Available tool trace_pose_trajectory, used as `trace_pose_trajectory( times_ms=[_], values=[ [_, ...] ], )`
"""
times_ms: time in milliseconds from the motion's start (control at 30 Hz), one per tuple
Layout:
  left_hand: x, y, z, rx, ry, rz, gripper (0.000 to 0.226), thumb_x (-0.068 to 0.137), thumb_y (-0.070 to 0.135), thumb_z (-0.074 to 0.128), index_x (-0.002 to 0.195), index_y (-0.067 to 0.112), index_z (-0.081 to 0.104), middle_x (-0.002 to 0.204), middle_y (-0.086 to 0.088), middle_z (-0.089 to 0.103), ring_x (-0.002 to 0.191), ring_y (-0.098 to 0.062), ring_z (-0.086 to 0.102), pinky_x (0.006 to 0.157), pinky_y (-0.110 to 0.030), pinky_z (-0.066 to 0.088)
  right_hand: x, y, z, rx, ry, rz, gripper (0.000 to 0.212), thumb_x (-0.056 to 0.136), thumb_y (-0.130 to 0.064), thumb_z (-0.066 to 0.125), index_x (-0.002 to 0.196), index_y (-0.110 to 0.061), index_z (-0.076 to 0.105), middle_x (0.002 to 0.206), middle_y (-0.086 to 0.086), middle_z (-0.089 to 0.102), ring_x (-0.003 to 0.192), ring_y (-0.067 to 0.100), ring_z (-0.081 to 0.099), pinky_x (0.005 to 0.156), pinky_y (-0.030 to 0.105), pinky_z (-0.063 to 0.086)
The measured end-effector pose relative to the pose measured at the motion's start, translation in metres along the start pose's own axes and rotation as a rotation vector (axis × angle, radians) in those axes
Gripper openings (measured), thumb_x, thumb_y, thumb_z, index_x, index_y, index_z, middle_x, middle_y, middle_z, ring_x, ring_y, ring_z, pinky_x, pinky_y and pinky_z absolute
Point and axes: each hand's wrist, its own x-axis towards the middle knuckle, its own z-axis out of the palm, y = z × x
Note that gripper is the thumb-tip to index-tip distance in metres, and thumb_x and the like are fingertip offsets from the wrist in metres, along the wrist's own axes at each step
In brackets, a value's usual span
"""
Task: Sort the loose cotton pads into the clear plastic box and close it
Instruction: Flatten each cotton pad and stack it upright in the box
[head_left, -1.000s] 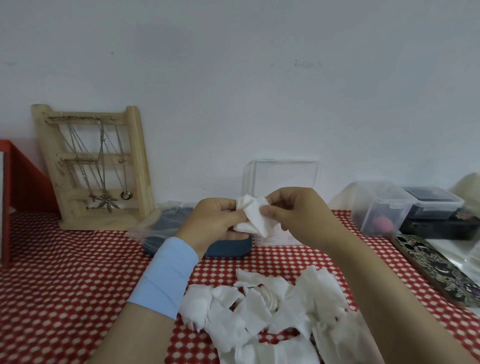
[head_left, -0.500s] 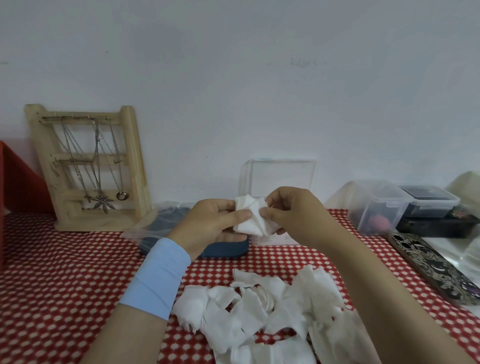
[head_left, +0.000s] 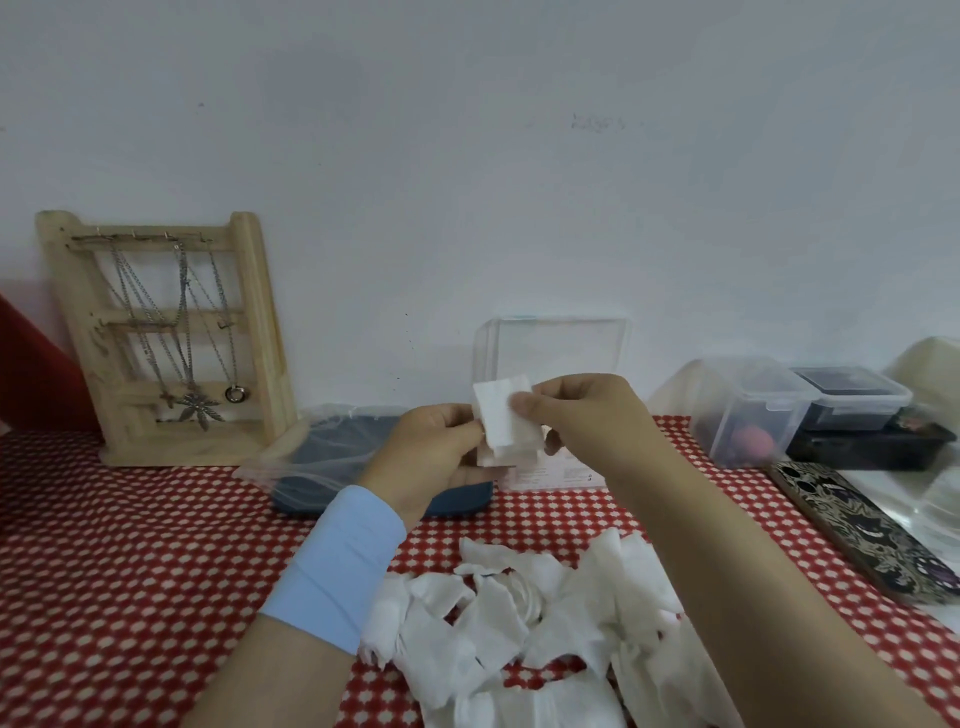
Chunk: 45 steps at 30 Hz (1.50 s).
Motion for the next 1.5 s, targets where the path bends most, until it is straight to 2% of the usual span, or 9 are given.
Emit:
trace_pose_trajectory(
  times_ms=[300, 500, 733, 867, 967, 1033, 1100, 1400, 1500],
  values=[
    [-0.002, 0.001, 0.005, -0.143, -0.023, 0.022, 0.026, 0.102, 0.012, 0.055, 0.124, 0.002, 0.064, 0.11, -0.013, 0.076, 0.099, -0.024, 0.075, 0.081, -0.035, 0.062, -0.004, 0.0, 0.007, 0.014, 0.1, -0.028, 0.016, 0.088, -0.024, 0.076, 0.075, -0.016, 0.073, 0.082, -0.004, 0.073, 0.071, 0.007, 0.063, 0.062, 0.018, 0.046],
    [-0.005, 0.009, 0.004, -0.261, -0.077, -0.031, 0.045, 0.099, 0.04, 0.056, 0.123, 0.004, 0.064, 0.112, -0.016, 0.075, 0.103, -0.029, 0.073, 0.086, -0.042, 0.06, -0.002, 0.001, 0.007, -0.02, 0.054, -0.007, 0.028, 0.089, -0.027, 0.075, 0.115, -0.024, 0.064, 0.099, -0.004, 0.07, 0.083, 0.008, 0.066, 0.058, 0.016, 0.046],
    [-0.003, 0.006, -0.009, 0.047, -0.132, 0.026, 0.035, 0.086, -0.005, 0.071, 0.115, 0.011, 0.064, 0.111, -0.007, 0.076, 0.102, -0.021, 0.074, 0.081, -0.032, 0.062, 0.001, 0.004, -0.001, 0.179, -0.146, 0.128, 0.041, 0.089, -0.016, 0.076, 0.127, -0.021, 0.064, 0.105, 0.002, 0.074, 0.093, 0.021, 0.072, 0.076, 0.032, 0.06],
    [0.0, 0.004, -0.021, 0.084, -0.053, 0.019, 0.037, 0.084, -0.009, 0.072, 0.114, 0.011, 0.063, 0.112, -0.006, 0.073, 0.101, -0.021, 0.073, 0.075, -0.026, 0.061, -0.001, 0.004, -0.001, -0.328, -0.163, -0.05, 0.033, 0.09, -0.04, 0.072, 0.118, -0.027, 0.061, 0.101, -0.009, 0.069, 0.086, 0.01, 0.069, 0.069, 0.024, 0.055],
    [0.004, 0.001, -0.03, 0.047, 0.032, 0.029, 0.04, 0.085, -0.008, 0.071, 0.122, 0.005, 0.062, 0.114, -0.008, 0.072, 0.105, -0.023, 0.071, 0.076, -0.027, 0.062, -0.01, -0.004, -0.006, -0.792, -0.565, -0.007, 0.047, 0.074, -0.07, 0.07, 0.103, -0.033, 0.073, 0.101, -0.018, 0.07, 0.097, 0.008, 0.065, 0.089, 0.03, 0.051],
    [0.006, 0.001, -0.034, -0.028, 0.068, 0.018, 0.035, 0.089, -0.002, 0.07, 0.123, 0.002, 0.062, 0.116, -0.011, 0.072, 0.107, -0.024, 0.07, 0.079, -0.029, 0.062, -0.019, -0.007, -0.003, -1.023, -0.833, 0.069, 0.053, 0.073, -0.068, 0.074, 0.112, -0.034, 0.075, 0.111, -0.018, 0.071, 0.104, 0.01, 0.064, 0.1, 0.033, 0.049],
    [0.006, 0.002, -0.033, -0.107, 0.077, -0.007, 0.029, 0.093, 0.008, 0.068, 0.121, 0.002, 0.064, 0.116, -0.013, 0.073, 0.107, -0.025, 0.071, 0.079, -0.032, 0.062, -0.022, -0.006, -0.001, -1.105, -0.832, 0.023, 0.044, 0.083, -0.053, 0.075, 0.119, -0.027, 0.073, 0.111, -0.013, 0.071, 0.099, 0.01, 0.064, 0.095, 0.027, 0.05],
    [0.005, -0.002, -0.028, 0.027, 0.078, -0.006, 0.019, 0.094, 0.018, 0.07, 0.111, 0.01, 0.074, 0.107, -0.008, 0.077, 0.099, -0.023, 0.074, 0.08, -0.035, 0.062, -0.008, -0.007, -0.024, -0.303, -0.485, -0.033, 0.015, 0.096, -0.024, 0.068, 0.106, -0.019, 0.077, 0.1, -0.002, 0.078, 0.094, 0.018, 0.074, 0.094, 0.037, 0.057],
    [0.002, -0.001, -0.022, 0.021, 0.035, -0.012, 0.023, 0.092, 0.021, 0.072, 0.112, 0.01, 0.074, 0.1, -0.005, 0.079, 0.094, -0.02, 0.076, 0.078, -0.031, 0.062, -0.005, -0.004, -0.024, -0.106, -0.421, -0.046, 0.015, 0.098, -0.017, 0.065, 0.108, -0.015, 0.076, 0.096, 0.0, 0.077, 0.086, 0.017, 0.072, 0.08, 0.031, 0.058]
  ],
)
